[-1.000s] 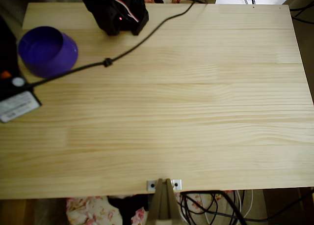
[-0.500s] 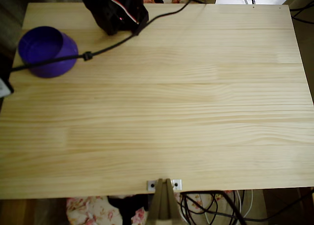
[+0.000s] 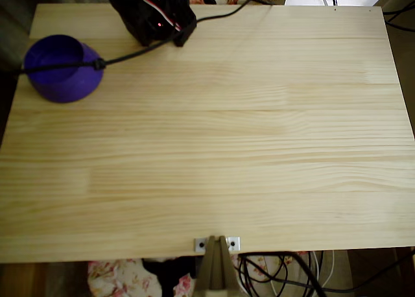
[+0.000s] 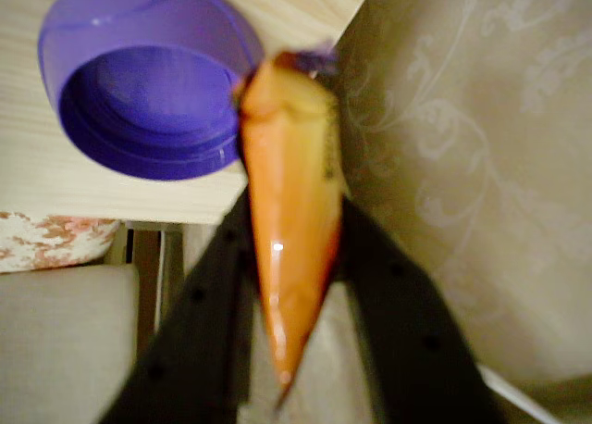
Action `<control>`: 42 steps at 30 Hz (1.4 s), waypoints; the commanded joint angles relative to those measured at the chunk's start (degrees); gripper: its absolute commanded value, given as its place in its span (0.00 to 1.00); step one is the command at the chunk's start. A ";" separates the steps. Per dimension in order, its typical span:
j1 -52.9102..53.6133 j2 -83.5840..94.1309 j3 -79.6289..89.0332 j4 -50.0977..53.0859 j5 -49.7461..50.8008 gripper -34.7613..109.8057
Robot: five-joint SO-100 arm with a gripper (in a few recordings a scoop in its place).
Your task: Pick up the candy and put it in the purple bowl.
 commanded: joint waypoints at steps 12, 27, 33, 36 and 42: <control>6.94 12.13 7.65 -2.64 -1.58 0.24; 10.72 26.19 27.07 -7.29 -2.11 0.24; 12.39 28.39 32.26 -10.28 -2.11 0.24; 13.62 29.88 34.37 -11.51 -2.55 0.24; 16.52 29.88 35.51 -12.30 -4.22 0.24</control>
